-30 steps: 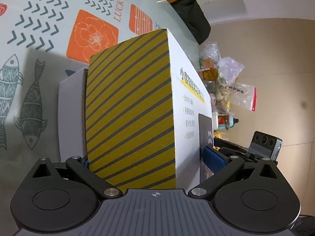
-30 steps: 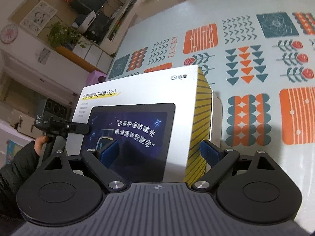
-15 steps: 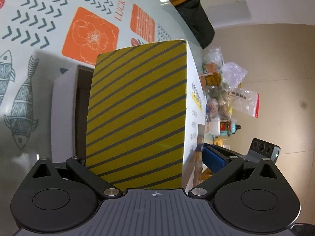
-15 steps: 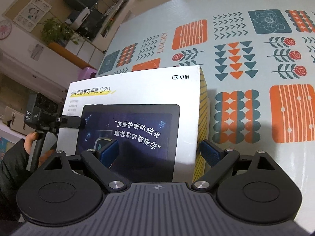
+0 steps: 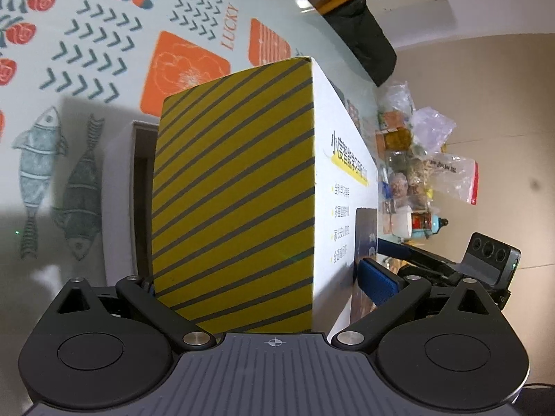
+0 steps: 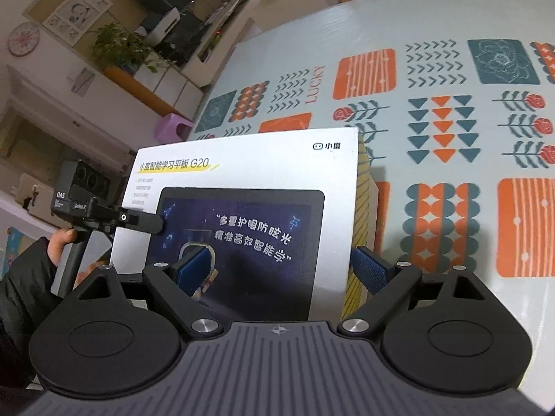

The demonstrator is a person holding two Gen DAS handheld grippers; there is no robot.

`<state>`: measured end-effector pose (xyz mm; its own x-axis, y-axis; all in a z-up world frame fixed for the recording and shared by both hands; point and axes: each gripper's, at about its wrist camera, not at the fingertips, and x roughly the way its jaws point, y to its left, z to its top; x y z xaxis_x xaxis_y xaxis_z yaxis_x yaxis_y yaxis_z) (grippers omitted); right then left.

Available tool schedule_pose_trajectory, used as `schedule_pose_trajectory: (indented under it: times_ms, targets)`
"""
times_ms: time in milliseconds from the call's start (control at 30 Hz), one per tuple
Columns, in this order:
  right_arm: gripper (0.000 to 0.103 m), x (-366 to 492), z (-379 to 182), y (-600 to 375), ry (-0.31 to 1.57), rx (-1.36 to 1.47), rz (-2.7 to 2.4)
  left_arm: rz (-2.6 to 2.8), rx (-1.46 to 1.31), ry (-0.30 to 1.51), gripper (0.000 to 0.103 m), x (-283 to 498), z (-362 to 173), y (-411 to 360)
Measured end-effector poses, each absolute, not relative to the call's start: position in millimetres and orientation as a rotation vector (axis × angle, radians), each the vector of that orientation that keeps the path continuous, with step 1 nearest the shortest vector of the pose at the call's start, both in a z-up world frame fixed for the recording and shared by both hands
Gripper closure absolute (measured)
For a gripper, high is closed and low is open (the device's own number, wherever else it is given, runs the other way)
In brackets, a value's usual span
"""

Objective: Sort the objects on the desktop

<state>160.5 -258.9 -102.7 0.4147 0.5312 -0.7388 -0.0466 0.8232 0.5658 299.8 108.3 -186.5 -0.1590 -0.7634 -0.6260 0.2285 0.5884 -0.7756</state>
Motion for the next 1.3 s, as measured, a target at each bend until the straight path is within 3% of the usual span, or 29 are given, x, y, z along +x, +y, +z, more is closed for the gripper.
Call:
schedule_pose_trajectory:
  times_ms: [400, 733, 1300]
  targets:
    - [0.000, 166.6, -125.8, -247.2, 1.143, 0.545, 0.425, -0.829, -0.216, 1.443, 0.000, 307.9, -148.1, 133.5]
    - [0.000, 177.6, -138.1, -237.0, 1.181, 0.479, 0.338, -0.811, 0.006, 1.463, 0.000, 298.1, -168.4, 98.4]
    - [0.000, 179.1, -160.0, -250.7, 1.206, 0.406, 0.138, -0.591, -0.049, 1.476, 0.000, 291.0, -185.3, 88.2]
